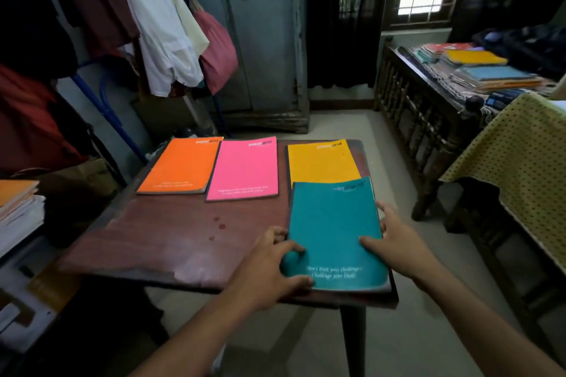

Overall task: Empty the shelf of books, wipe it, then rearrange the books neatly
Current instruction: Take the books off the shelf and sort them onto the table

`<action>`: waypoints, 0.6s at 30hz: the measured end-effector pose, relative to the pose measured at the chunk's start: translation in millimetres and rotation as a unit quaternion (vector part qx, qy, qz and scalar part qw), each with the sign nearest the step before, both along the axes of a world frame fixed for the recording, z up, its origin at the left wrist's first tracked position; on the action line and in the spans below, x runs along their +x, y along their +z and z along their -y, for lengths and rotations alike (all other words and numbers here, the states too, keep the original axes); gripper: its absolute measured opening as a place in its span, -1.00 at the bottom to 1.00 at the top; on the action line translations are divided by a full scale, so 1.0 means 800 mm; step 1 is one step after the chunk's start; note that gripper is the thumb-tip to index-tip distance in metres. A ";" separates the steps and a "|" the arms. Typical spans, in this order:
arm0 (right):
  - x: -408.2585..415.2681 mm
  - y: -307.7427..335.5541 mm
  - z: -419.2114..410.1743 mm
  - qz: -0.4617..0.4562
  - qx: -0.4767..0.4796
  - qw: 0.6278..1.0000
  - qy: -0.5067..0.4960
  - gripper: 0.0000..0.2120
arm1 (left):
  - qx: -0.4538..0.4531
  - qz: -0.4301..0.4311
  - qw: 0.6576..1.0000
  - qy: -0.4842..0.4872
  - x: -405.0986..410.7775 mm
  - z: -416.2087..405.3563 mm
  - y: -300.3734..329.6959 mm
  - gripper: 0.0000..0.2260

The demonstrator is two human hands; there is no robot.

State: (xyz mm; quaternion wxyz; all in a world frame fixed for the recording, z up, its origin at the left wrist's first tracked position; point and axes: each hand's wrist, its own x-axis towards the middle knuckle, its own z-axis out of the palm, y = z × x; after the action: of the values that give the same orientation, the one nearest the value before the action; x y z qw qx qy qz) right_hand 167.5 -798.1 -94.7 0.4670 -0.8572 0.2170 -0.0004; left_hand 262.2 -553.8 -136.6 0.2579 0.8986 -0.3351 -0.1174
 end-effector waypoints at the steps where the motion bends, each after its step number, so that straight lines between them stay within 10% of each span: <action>1: -0.017 -0.002 -0.005 -0.019 -0.025 0.999 0.025 -0.34 | 0.007 0.011 1.000 -0.010 -0.014 -0.013 0.000 -0.45; 9: -0.042 -0.006 -0.024 -0.074 -0.365 0.923 0.096 -0.46 | 0.078 0.136 0.984 -0.085 -0.069 -0.049 -0.001 -0.26; 12: 0.013 -0.008 -0.021 0.041 -0.409 0.898 0.159 -0.45 | 0.079 0.150 0.981 -0.091 -0.070 -0.052 0.000 -0.21; 18: 0.118 -0.051 -0.019 -0.065 -0.395 0.888 0.225 -0.37 | 0.124 0.132 0.979 -0.089 -0.053 -0.055 -0.001 -0.19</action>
State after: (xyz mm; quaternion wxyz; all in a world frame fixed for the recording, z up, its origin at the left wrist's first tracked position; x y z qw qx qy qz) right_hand 262.2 -782.8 -135.4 0.0619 -0.9948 0.0303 0.0751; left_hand 219.6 -509.5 -137.2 0.0858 0.8977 -0.4278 -0.0606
